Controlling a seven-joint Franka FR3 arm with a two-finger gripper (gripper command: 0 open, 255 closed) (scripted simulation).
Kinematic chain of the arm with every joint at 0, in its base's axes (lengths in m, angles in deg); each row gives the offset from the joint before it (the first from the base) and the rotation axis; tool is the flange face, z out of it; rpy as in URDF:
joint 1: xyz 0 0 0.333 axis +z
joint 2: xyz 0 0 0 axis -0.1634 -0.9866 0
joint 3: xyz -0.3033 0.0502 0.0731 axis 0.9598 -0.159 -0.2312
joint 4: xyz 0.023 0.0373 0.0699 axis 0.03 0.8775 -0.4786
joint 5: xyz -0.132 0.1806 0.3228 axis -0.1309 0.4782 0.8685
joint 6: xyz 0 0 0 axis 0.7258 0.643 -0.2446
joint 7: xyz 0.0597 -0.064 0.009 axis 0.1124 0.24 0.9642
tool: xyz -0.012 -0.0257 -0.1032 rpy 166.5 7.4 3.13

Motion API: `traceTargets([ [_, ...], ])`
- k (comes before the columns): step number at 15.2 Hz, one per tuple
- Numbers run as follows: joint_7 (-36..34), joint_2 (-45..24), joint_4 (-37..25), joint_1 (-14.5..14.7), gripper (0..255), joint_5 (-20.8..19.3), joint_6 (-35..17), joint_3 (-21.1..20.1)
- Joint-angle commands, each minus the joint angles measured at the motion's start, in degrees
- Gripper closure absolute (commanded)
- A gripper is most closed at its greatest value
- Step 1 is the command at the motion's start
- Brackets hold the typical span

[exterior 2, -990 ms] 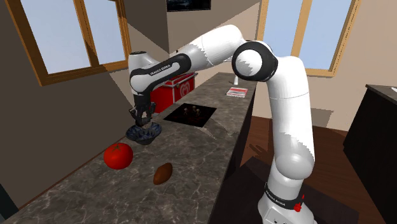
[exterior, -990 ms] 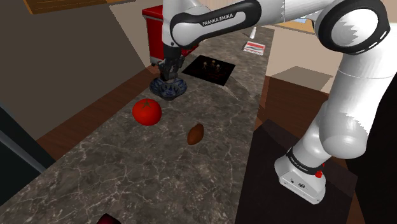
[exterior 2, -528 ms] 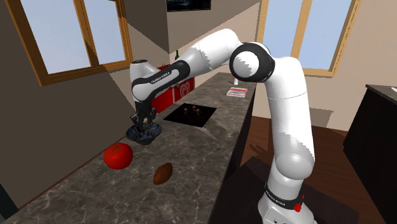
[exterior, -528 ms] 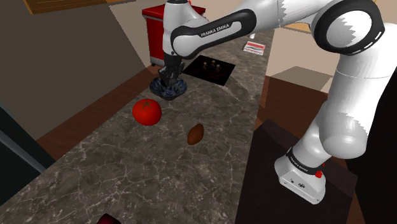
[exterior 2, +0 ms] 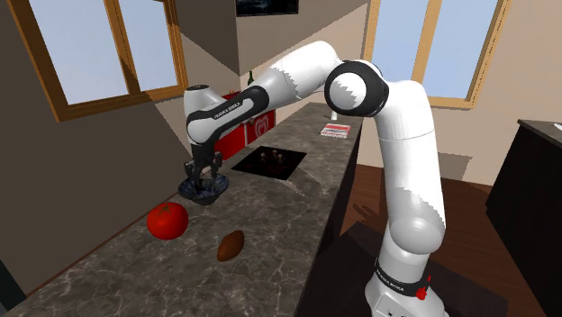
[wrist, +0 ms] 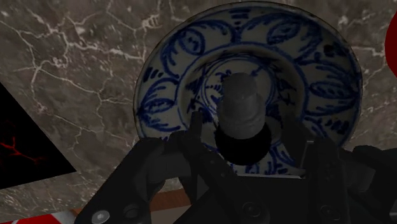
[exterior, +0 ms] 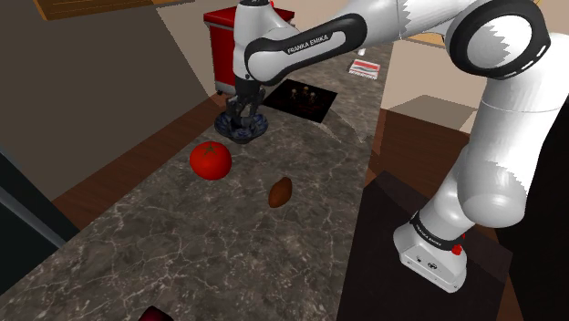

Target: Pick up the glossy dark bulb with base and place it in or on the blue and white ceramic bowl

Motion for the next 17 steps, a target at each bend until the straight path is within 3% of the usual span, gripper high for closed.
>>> traceTargets([
  [1,0.0,0.0,0.0,0.0,0,0.0,0.0,0.0],
  [5,0.0,0.0,-0.01,0.0,0,0.0,0.0,0.0],
  [9,0.36,3.33,-2.61,0.09,0,0.56,5.92,-0.28],
  [17,0.36,3.33,-2.6,0.09,0,0.56,5.91,-0.29],
])
